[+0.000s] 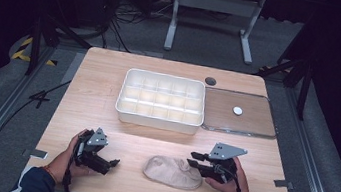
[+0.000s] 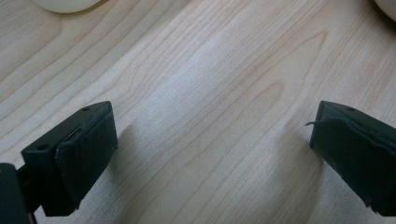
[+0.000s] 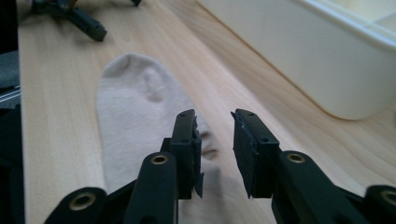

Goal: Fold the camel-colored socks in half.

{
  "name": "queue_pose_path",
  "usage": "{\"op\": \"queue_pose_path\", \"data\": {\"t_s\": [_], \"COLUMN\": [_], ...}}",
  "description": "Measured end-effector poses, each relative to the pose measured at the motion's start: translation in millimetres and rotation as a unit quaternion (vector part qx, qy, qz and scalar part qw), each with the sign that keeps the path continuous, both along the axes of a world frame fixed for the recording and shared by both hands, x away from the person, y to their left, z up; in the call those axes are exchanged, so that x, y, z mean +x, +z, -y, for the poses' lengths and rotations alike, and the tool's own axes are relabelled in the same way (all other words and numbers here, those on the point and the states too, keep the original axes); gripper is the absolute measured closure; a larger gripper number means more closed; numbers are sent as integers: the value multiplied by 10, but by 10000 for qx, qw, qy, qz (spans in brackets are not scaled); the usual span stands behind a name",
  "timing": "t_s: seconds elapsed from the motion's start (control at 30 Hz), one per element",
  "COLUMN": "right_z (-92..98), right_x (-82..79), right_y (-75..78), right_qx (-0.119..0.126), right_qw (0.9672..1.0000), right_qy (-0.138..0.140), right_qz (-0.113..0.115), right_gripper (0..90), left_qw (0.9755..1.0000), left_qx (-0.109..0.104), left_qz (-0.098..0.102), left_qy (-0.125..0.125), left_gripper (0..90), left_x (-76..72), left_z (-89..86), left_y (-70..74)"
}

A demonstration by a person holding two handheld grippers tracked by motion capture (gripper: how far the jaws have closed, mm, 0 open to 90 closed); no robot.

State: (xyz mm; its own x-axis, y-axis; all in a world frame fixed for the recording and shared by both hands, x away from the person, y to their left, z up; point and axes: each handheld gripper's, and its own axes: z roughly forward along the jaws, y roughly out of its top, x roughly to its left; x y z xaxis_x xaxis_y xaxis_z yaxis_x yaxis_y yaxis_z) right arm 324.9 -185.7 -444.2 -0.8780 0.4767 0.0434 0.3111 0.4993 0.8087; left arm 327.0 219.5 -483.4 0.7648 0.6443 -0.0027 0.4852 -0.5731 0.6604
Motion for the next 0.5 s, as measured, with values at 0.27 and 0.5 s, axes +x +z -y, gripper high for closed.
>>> {"op": "queue_pose_path", "data": {"t_s": [0.27,0.5], "right_z": [-440,-649], "right_x": [-111,-64], "right_y": [-141,-245], "right_qx": [-445,-514], "right_qw": [9982,9972], "right_qy": [408,529], "right_qz": [-28,-120], "right_gripper": [730,760], "left_qw": [10000,10000], "left_qx": [-11,-13], "left_qz": [-7,-3], "left_qy": [-15,-40], "left_gripper": [10,10], "left_x": [3,4], "left_z": [-2,-3], "left_y": [-2,-2]}}
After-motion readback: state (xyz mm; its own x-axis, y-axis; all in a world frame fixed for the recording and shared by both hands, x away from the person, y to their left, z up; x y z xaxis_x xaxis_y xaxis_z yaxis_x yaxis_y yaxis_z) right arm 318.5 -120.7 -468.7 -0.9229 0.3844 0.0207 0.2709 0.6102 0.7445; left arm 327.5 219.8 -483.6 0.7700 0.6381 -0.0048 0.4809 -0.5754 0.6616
